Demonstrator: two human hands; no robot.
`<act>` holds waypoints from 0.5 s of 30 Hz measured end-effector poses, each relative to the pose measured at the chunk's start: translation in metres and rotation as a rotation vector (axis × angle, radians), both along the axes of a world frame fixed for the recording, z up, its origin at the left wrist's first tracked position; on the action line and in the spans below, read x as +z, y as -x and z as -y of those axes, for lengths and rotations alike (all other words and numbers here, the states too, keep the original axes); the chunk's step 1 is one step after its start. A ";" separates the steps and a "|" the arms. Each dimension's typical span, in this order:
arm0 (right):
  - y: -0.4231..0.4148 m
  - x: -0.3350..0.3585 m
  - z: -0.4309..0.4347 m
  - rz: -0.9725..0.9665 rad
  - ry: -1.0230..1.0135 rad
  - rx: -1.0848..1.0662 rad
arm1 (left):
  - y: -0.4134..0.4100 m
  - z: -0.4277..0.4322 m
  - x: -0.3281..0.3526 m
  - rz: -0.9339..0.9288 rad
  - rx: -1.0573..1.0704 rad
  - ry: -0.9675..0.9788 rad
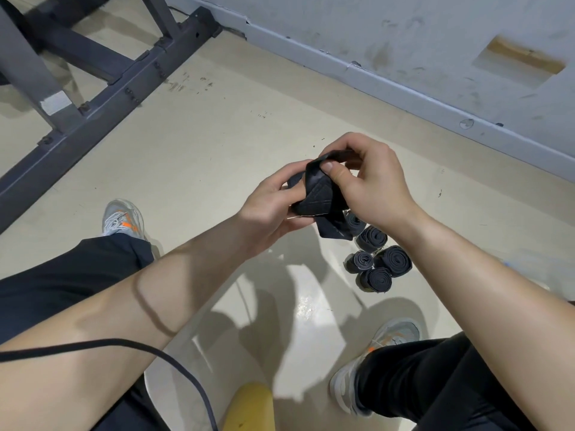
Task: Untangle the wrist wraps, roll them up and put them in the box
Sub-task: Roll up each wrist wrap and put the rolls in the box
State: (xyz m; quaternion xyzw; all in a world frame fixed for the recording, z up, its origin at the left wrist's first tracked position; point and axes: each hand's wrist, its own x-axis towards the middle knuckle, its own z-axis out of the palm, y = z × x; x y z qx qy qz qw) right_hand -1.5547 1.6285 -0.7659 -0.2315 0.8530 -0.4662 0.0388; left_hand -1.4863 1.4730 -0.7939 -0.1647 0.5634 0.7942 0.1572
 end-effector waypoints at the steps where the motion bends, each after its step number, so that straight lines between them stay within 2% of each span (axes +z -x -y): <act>1: -0.001 0.000 0.000 -0.005 -0.004 -0.015 | -0.002 -0.002 0.001 0.001 -0.003 0.006; 6: -0.003 -0.001 0.002 -0.045 -0.034 -0.080 | -0.007 -0.007 0.009 0.045 0.036 0.000; 9: -0.005 0.000 0.004 -0.041 -0.049 -0.101 | -0.009 -0.007 0.008 -0.026 0.013 0.099; 15: -0.002 -0.009 0.003 0.100 -0.026 -0.162 | -0.010 -0.006 0.009 -0.096 0.064 0.168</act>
